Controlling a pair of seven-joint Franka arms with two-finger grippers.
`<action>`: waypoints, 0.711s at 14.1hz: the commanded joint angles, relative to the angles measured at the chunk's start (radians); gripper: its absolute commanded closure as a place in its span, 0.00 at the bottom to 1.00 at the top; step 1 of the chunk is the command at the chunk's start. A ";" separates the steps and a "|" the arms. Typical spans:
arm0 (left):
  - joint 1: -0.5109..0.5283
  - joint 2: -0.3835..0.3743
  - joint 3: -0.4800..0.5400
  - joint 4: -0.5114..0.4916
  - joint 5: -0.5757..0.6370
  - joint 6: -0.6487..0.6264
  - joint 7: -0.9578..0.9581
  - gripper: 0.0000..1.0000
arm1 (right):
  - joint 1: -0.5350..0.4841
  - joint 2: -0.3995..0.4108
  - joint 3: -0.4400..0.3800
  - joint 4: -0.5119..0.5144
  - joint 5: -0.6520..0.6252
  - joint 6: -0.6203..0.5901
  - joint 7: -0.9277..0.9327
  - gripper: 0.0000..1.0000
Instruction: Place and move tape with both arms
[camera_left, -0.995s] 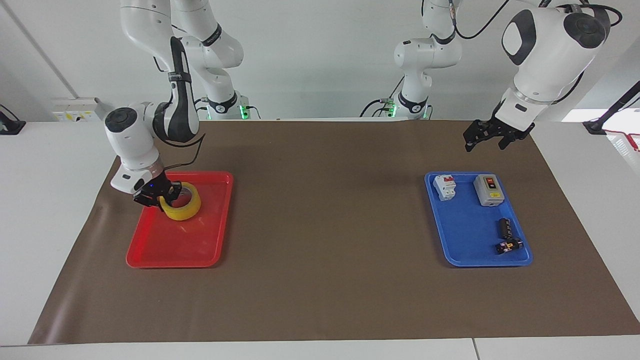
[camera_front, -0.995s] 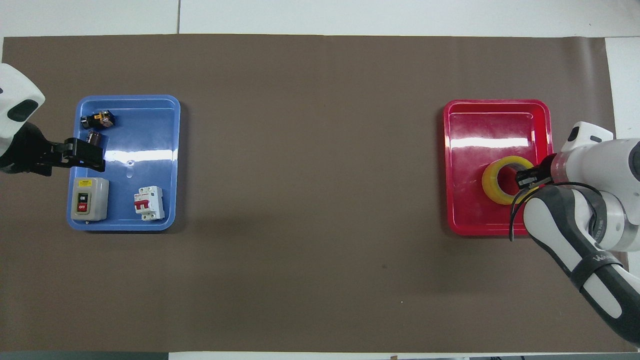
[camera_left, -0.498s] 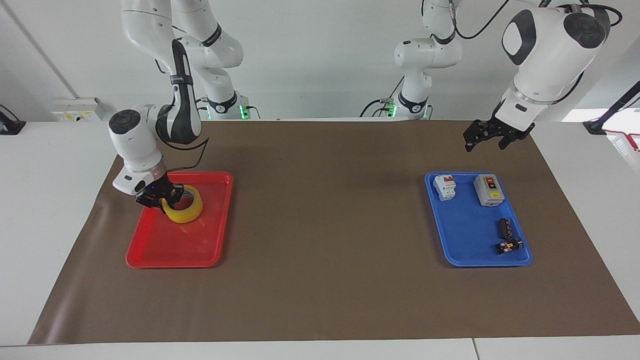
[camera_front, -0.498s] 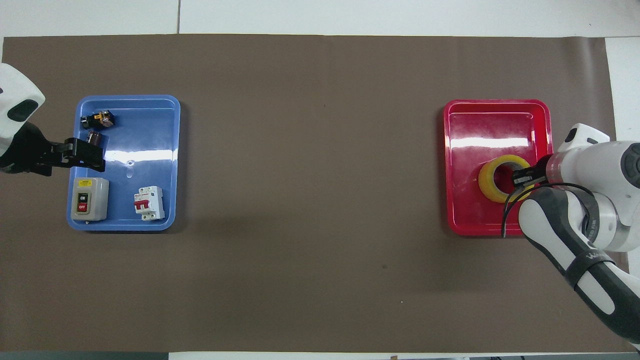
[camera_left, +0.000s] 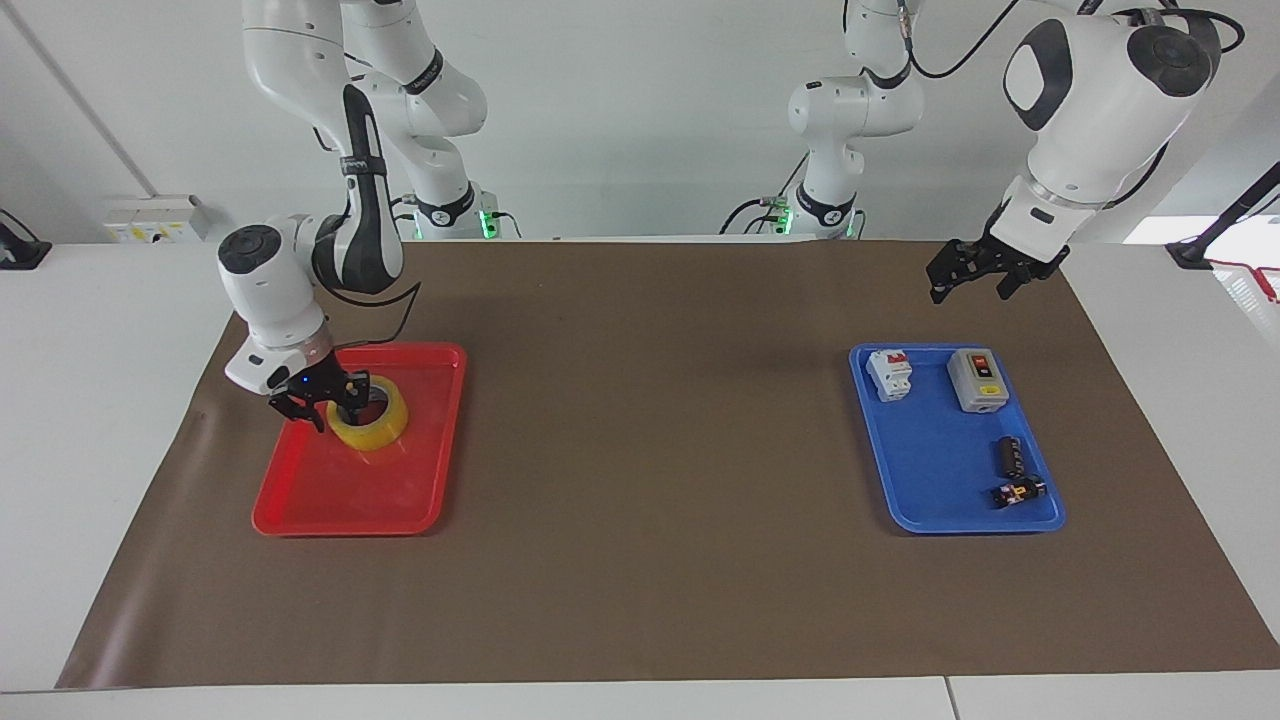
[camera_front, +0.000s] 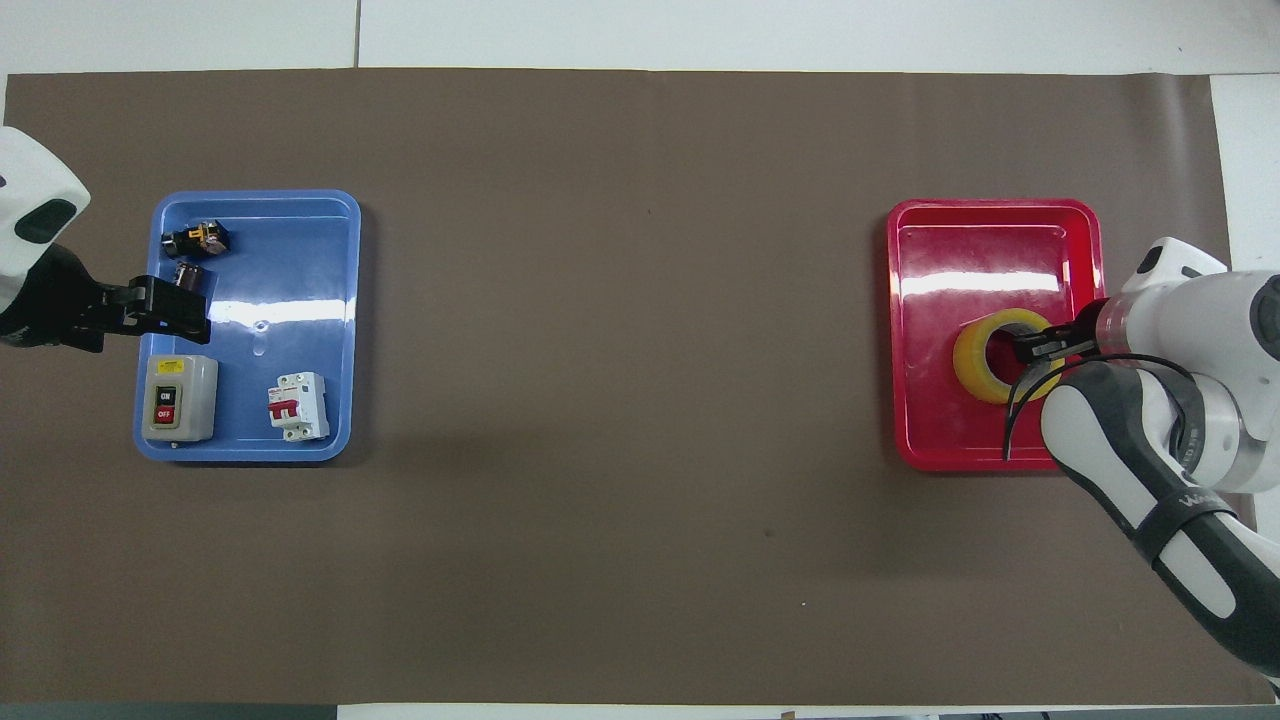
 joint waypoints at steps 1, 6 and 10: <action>0.013 -0.013 -0.008 -0.005 -0.005 0.008 0.005 0.00 | -0.003 -0.036 0.010 0.211 0.036 -0.292 0.152 0.00; 0.013 -0.014 -0.008 -0.005 -0.005 0.008 0.005 0.00 | 0.008 -0.129 0.016 0.521 0.029 -0.784 0.290 0.00; 0.013 -0.014 -0.008 -0.005 -0.005 0.008 0.005 0.00 | 0.012 -0.131 0.018 0.711 0.020 -0.991 0.388 0.00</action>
